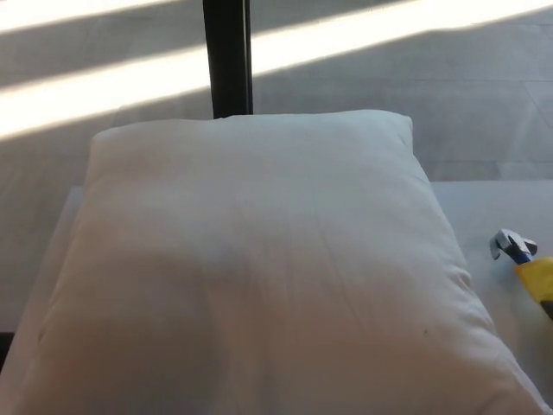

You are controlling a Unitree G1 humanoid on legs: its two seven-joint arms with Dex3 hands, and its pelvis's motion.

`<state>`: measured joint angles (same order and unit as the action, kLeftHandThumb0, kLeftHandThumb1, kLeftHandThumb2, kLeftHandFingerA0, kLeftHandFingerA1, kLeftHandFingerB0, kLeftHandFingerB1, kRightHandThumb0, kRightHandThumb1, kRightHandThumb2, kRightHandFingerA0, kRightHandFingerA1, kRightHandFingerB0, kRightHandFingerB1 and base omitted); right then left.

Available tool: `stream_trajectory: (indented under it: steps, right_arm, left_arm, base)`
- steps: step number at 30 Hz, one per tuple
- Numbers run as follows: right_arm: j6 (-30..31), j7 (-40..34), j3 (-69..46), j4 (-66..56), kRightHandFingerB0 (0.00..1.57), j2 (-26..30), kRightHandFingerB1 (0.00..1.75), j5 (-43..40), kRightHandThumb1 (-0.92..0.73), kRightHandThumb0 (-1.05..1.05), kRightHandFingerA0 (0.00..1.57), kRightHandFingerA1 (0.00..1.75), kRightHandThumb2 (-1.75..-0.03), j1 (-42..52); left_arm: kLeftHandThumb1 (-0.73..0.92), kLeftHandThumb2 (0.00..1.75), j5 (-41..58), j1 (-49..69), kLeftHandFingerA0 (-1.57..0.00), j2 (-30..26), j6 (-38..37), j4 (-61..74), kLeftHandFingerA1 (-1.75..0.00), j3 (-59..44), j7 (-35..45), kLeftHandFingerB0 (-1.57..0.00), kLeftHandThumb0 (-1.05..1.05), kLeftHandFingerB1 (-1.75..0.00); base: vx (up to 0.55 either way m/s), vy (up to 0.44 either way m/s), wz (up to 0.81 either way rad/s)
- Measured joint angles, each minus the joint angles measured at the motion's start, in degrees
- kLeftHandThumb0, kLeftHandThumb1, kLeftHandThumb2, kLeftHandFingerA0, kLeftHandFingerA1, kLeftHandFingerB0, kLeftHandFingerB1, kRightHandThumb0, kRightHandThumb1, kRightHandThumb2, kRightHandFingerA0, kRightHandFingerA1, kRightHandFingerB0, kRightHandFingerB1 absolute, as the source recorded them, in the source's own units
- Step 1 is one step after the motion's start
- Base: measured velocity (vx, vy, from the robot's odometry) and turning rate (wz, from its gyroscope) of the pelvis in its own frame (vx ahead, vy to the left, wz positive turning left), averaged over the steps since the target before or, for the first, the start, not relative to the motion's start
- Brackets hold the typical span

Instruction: A hammer is kept on the right hand side and a pillow is kept on the left hand side on the desk infront of the robot and the robot uses its right hand to pick up the hammer and makes a downward swinging motion to hit the pillow

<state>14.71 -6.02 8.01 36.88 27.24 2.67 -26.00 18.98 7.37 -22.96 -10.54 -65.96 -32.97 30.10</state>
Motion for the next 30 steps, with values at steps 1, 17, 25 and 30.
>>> stream_trajectory:
  steps: [1,17,25,30]
  right_arm:
    - [-0.83,0.08,1.26,-0.22,0.25,0.71,0.3,0.73,-0.68,-0.58,0.31,0.64,-0.61,0.12]
    - [-1.33,11.06,9.47,-10.49,0.0,8.61,0.0,5.75,-0.68,-0.99,0.0,0.0,-0.91,3.76]
    - [-0.74,15.9,-5.13,-15.45,0.0,11.15,0.0,0.93,-0.7,-1.03,0.0,0.14,-1.05,7.29]
    - [-0.79,17.62,-13.93,-15.36,0.0,11.4,0.01,-2.37,-0.68,-0.99,0.0,0.11,-1.03,9.24]
  left_arm:
    - [0.72,0.62,0.0,0.04,-0.61,0.0,0.0,-0.01,-0.56,0.0,-0.01,-0.5,-0.54,-0.47]
    - [0.7,0.61,0.04,-0.67,-0.63,-0.02,0.0,-0.28,-0.57,-0.29,-0.23,-0.53,-0.56,-0.48]
    - [0.7,0.61,0.03,-1.0,-0.62,-0.02,0.0,-0.27,-0.57,-0.28,-0.58,-0.53,-0.56,-0.48]
    - [0.7,0.61,0.02,-1.09,-0.64,-0.01,0.0,-0.24,-0.55,-0.26,-0.58,-0.56,-0.55,-0.48]
  base:
    - [0.0,0.0,0.0]
    - [0.0,0.0,0.0]
    - [0.0,0.0,0.0]
    - [0.0,0.0,0.0]
